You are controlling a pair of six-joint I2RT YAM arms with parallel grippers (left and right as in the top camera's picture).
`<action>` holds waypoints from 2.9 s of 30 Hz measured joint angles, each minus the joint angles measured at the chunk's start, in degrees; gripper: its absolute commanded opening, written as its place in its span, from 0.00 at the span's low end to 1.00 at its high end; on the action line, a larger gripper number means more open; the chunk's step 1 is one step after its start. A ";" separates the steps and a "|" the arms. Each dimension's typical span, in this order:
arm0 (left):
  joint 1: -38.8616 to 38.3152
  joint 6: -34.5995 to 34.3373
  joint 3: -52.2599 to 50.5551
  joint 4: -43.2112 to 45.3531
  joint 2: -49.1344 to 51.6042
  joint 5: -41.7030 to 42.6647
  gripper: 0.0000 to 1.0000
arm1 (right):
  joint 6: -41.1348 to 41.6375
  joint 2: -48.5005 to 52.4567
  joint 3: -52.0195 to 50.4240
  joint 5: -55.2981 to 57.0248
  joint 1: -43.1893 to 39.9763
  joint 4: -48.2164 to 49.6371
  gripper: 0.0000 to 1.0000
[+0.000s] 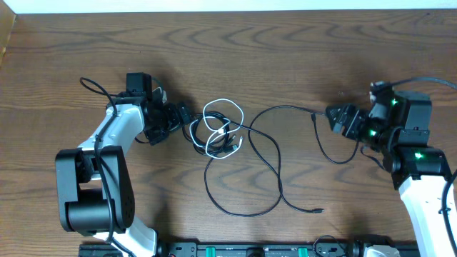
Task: Untangle cables
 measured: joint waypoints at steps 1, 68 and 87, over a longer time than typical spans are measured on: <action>0.00 -0.02 0.00 0.02 0.00 0.00 0.98 | -0.46 0.00 0.02 -1.18 0.52 0.72 0.65; 0.00 0.00 0.00 0.13 0.00 -0.20 0.98 | -14.56 46.77 29.77 15.85 45.59 10.34 0.84; 0.00 0.00 0.00 0.15 0.00 -0.81 0.98 | -14.12 54.93 29.90 15.37 47.45 17.20 0.34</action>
